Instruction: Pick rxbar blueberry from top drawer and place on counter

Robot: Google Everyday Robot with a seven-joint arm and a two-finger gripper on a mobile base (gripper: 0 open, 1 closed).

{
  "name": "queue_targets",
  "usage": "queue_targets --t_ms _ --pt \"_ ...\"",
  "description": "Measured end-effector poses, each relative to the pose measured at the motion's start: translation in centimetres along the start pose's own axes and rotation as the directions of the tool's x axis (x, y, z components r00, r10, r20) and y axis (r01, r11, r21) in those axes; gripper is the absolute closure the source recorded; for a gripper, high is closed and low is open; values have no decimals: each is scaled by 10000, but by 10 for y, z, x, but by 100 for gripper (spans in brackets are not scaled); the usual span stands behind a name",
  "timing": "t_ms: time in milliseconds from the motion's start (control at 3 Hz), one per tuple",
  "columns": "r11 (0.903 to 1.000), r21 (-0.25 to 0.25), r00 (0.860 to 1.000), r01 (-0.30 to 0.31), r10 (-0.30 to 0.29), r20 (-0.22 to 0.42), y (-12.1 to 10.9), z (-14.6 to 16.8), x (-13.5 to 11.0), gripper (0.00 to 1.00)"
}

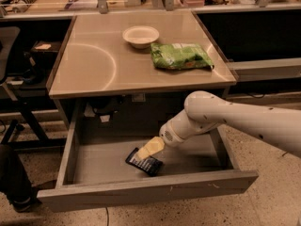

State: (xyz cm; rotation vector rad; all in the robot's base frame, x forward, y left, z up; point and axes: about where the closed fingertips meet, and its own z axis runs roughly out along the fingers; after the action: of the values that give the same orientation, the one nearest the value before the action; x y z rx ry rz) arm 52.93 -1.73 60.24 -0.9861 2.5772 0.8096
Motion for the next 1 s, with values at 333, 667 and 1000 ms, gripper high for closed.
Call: queue_targets --t_ms 333,667,1000 --pt "9995 200 9996 -253 256 -136 9 -3 5 0" --pt "9988 330 9990 -369 377 -234 17 -7 7 0" --pt "9984 469 9987 -325 343 -369 25 -11 7 0"
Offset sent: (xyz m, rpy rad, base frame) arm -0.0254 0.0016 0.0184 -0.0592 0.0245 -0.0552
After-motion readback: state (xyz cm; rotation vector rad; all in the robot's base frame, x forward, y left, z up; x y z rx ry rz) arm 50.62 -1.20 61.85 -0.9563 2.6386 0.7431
